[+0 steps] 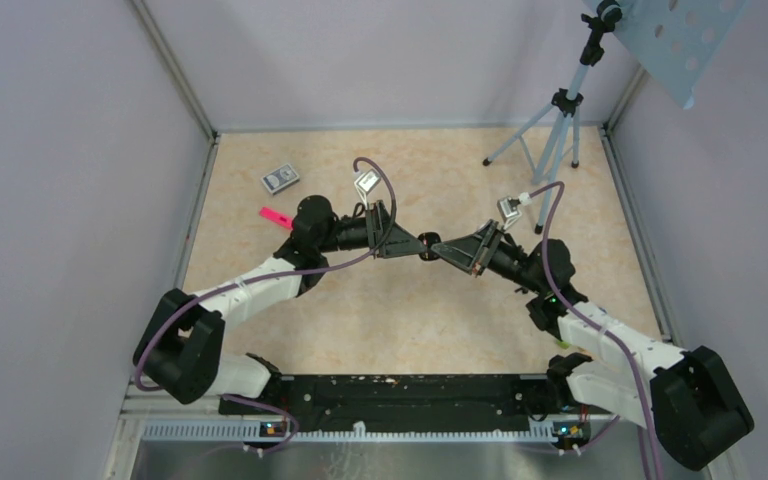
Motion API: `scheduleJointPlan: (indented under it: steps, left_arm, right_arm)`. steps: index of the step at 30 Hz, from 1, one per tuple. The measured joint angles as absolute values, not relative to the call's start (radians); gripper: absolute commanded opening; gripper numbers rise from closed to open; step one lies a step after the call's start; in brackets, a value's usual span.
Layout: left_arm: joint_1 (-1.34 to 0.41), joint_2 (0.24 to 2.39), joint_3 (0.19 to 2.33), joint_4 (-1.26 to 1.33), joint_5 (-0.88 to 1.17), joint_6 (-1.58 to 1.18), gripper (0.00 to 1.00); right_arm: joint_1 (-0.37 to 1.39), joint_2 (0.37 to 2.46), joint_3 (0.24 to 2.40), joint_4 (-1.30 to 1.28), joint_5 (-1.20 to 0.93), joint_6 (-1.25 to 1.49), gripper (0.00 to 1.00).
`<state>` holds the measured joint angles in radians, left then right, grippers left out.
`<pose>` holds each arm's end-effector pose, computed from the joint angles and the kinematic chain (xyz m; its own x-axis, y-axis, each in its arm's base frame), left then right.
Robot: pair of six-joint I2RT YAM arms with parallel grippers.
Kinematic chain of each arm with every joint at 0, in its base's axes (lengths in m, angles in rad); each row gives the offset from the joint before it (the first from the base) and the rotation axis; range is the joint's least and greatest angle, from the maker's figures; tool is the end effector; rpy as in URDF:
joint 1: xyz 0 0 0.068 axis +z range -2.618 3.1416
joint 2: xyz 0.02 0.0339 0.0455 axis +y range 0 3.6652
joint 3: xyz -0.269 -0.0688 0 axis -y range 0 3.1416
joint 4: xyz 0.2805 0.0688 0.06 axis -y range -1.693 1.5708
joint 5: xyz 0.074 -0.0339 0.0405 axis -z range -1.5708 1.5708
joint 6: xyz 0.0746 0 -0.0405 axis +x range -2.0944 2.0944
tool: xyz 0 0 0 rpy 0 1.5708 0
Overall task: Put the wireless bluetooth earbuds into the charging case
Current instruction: Pass from the right arm to the left
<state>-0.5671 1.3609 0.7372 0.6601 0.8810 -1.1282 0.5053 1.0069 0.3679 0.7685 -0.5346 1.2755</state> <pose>0.2627 -0.2355 0.2659 -0.8833 -0.1192 -0.4534 0.4526 0.0349 -0.8910 0.2215 0.1660 0.2396 -0.7886 0.5046 -0.3515 -0.3580 0.0881 0.9296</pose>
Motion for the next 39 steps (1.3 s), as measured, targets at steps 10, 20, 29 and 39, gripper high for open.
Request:
scheduleJointPlan:
  steps: [10,20,29,39]
  left_arm:
    - [-0.563,1.356,0.736,0.658,0.878,-1.158,0.00]
    - [-0.546,1.332,0.714,0.674,0.920,-1.164,0.00]
    - [-0.530,1.304,0.694,0.699,0.965,-1.176,0.00]
    - [-0.499,1.278,0.689,0.791,1.011,-1.169,0.54]
  right_arm:
    - [0.505,0.989,0.367,0.771,-0.524,1.258,0.00]
    - [0.506,1.061,0.320,0.959,-0.566,1.331,0.00]
    - [0.508,1.046,0.320,0.973,-0.591,1.337,0.00]
    - [0.497,1.102,0.320,1.002,-0.642,1.365,0.00]
